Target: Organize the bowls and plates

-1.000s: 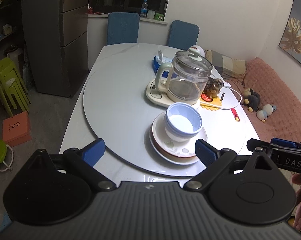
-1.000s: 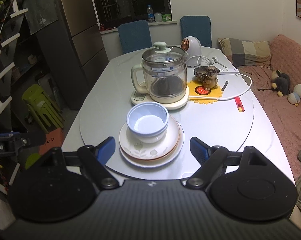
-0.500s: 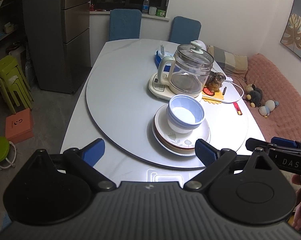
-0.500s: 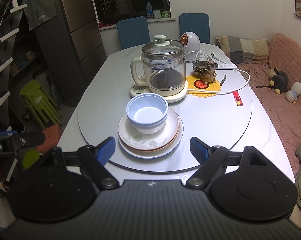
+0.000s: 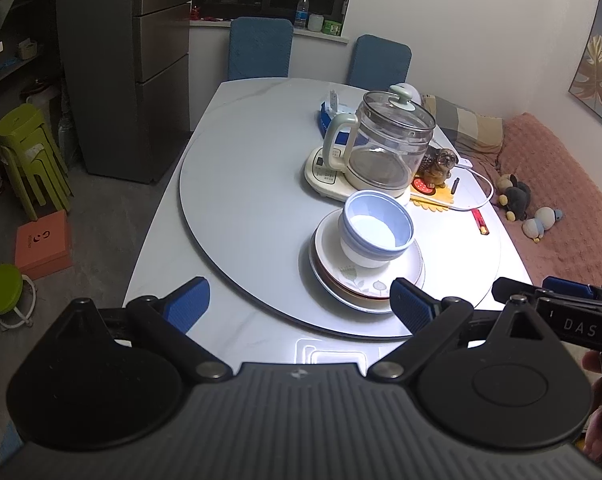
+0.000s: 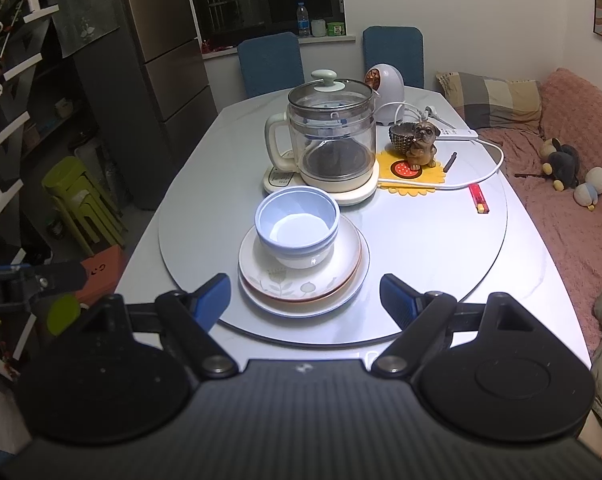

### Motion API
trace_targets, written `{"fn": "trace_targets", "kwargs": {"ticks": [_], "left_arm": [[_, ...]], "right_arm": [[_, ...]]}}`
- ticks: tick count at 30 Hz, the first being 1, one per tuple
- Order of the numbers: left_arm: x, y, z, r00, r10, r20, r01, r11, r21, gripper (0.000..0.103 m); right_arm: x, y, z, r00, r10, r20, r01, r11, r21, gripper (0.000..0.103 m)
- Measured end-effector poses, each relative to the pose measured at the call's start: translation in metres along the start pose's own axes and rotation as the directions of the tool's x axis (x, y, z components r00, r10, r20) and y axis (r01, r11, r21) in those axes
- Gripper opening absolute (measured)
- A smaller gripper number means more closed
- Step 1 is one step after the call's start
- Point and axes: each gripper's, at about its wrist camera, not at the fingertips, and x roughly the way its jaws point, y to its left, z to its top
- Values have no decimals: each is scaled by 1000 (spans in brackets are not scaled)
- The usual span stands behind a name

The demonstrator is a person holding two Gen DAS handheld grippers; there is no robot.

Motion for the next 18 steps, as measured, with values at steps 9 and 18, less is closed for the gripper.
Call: {"fn": "trace_targets", "kwargs": {"ticks": [9,18], "left_arm": [[0,-4,0,1000,14,6,-14,1000,-8,98],[0,-10,-5,1000,10,0,-10,1000,-12,98]], "right_arm": [[1,-4,-2,1000,11,3,-10,1000,-9,83],[-3,-9,-8,1000,20,-5,-20,1000,-16,83]]}}
